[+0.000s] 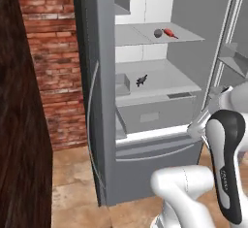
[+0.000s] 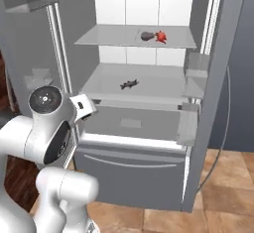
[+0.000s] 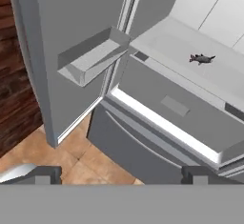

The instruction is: Place one eggplant and one fish in each tupperware on the nearby counter, to pack two identical lunches.

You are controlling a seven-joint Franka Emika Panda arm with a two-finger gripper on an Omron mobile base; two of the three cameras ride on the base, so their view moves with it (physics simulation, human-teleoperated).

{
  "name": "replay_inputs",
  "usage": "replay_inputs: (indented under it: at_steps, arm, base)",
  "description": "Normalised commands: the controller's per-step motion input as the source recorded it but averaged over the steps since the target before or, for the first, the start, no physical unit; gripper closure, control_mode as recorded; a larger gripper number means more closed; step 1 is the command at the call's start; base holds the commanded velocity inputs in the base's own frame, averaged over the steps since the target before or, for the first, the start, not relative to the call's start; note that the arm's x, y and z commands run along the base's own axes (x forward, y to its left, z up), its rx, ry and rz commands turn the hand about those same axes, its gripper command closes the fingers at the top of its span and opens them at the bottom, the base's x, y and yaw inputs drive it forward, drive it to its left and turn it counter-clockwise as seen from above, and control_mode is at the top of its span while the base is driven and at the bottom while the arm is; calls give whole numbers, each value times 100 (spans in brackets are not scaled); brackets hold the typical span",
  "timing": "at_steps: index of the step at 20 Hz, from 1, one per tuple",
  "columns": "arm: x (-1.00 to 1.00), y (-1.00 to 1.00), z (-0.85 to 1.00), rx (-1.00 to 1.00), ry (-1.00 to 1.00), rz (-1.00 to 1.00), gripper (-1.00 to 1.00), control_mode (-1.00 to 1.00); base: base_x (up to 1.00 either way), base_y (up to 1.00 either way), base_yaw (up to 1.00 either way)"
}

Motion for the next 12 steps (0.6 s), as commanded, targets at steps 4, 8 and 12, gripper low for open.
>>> replay_inputs:
  at_steps: [4, 8, 12]
  arm:
    - [0, 0, 0, 0, 0, 0, -100, 100]
    - [0, 0, 0, 0, 0, 0, -100, 100]
    - [0, 0, 0, 0, 0, 0, -100, 100]
  base:
    - [48, -74, -17]
    - [66, -30, -11]
    - [86, 43, -17]
